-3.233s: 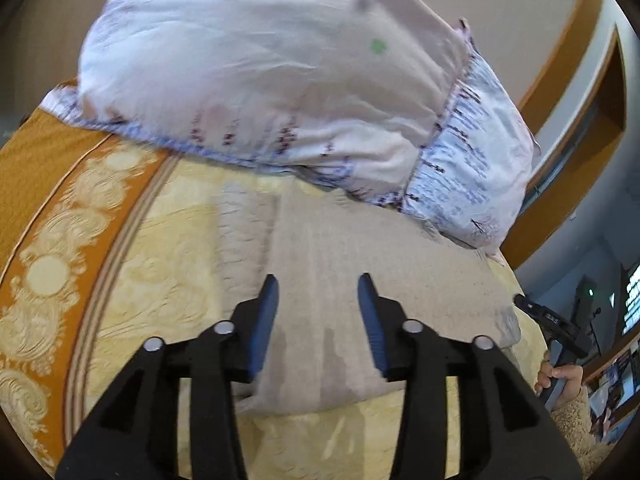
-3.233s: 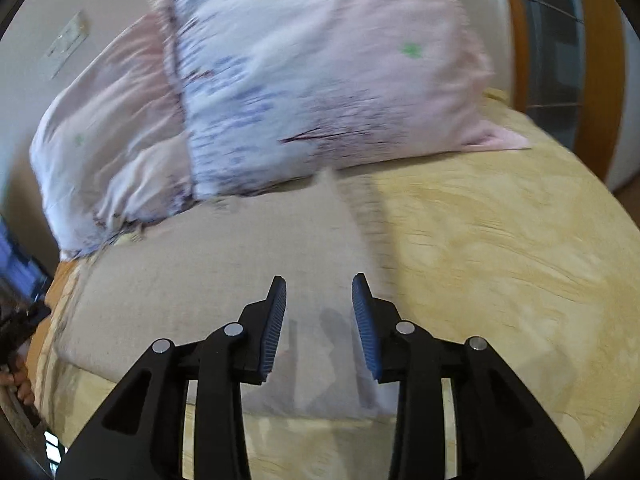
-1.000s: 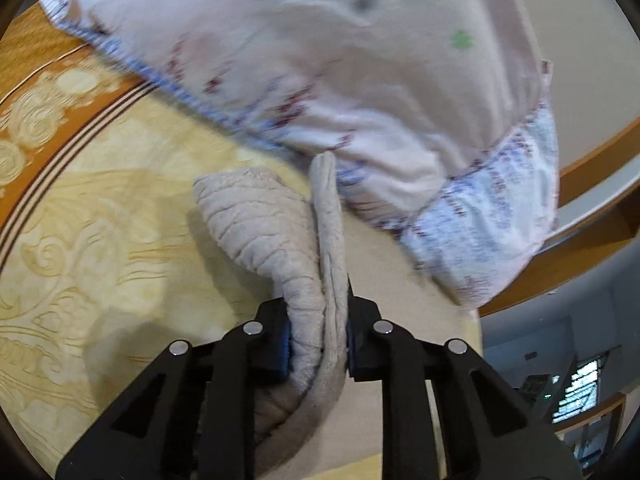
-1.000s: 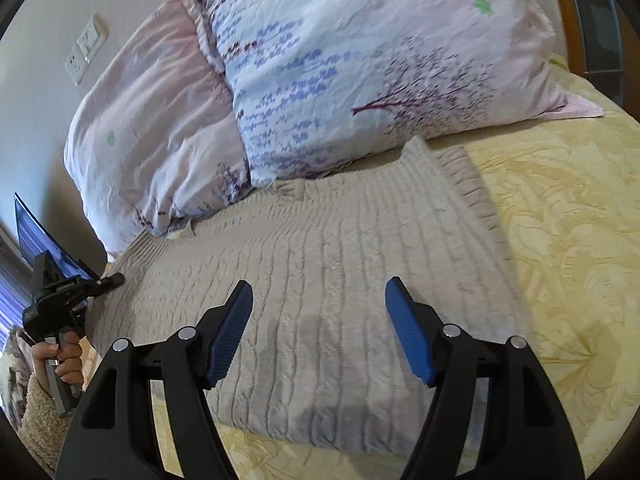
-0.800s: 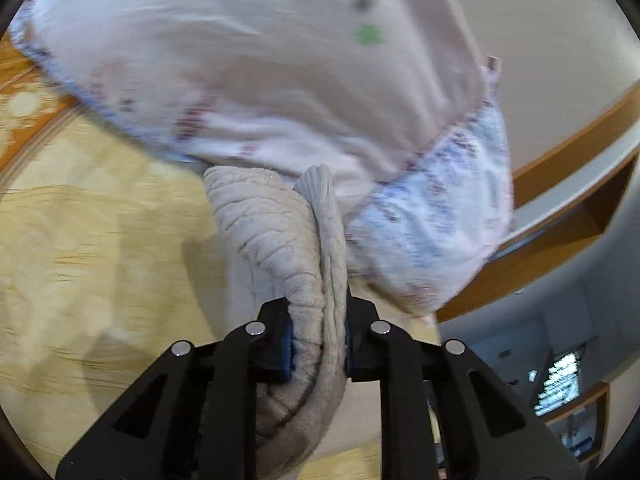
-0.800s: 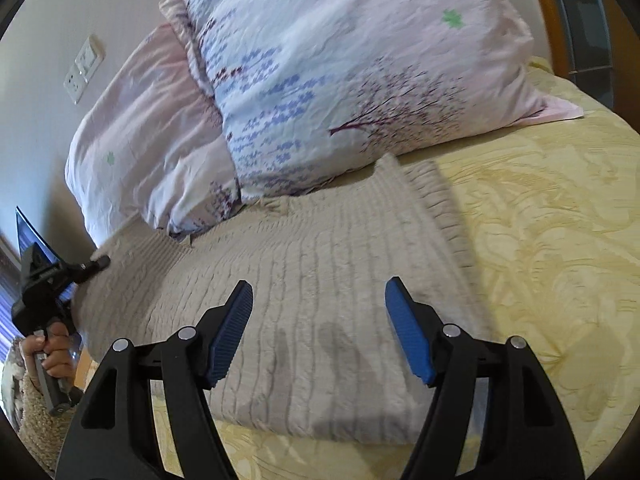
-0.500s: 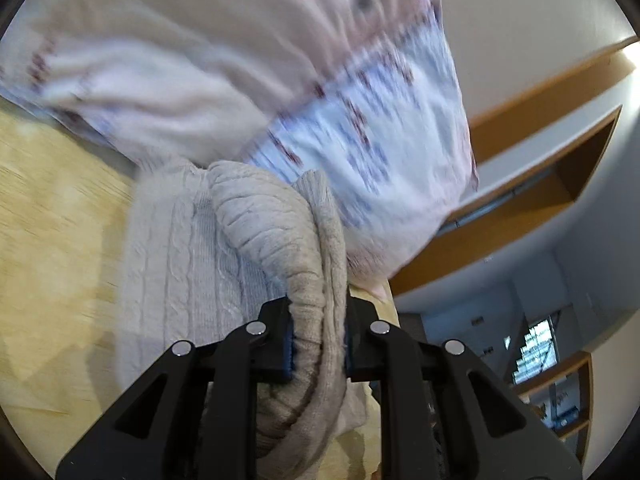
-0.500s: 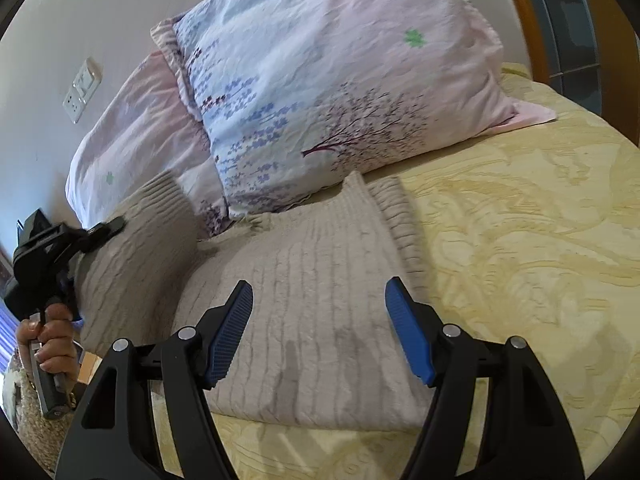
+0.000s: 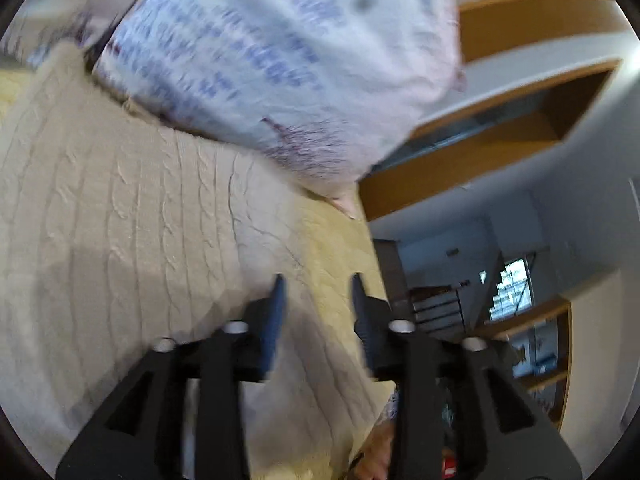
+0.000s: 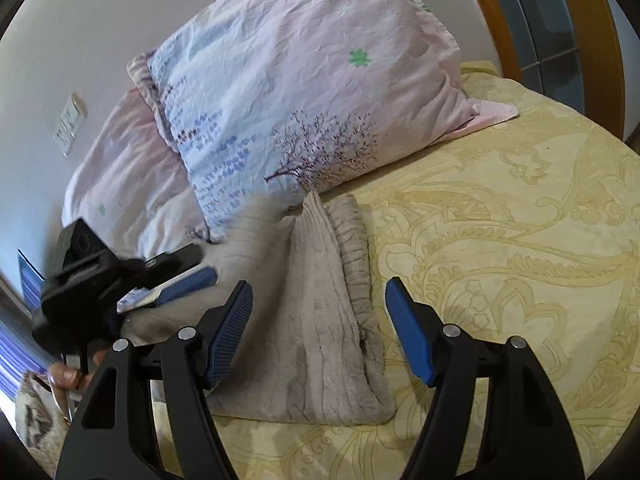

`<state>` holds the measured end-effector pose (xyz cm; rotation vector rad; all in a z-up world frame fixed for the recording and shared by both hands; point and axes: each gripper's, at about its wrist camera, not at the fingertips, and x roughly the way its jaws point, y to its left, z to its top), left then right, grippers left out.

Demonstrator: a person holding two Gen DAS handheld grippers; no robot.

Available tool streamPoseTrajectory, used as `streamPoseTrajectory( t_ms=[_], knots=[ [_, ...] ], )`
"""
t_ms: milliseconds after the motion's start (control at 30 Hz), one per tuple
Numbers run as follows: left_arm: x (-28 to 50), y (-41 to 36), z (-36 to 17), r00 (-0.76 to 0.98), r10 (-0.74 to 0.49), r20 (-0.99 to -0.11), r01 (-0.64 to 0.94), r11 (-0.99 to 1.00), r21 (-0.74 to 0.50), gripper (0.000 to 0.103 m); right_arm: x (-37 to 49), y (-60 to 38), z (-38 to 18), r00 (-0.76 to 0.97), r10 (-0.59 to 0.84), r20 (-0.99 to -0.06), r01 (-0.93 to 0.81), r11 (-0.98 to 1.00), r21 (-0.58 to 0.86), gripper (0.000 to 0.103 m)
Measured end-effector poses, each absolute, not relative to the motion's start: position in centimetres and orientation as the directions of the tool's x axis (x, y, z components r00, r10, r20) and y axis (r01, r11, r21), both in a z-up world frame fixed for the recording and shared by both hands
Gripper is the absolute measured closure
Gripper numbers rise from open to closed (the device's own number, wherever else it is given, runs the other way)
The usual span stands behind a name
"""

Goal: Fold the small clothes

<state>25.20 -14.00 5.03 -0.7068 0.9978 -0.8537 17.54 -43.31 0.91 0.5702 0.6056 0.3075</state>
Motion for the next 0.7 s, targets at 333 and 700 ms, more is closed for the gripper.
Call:
streamPoseTrajectory(
  t_ms=[333,700],
  knots=[
    [23.7,-3.3,5.7,0.522,-0.628,-0.577,0.182,0.743,-0.644,0.035,22.3,-41.4,0.6,0.526,0.718,-0.456,-0.179,0.618,0.766,0.033],
    [24.3,-3.5,0.9,0.423,-0.636,-0.646,0.131,0.748,-0.651,0.035,27.3,-37.8,-1.7,0.386,0.765,-0.516,-0.112,0.594,0.797,0.039]
  ],
)
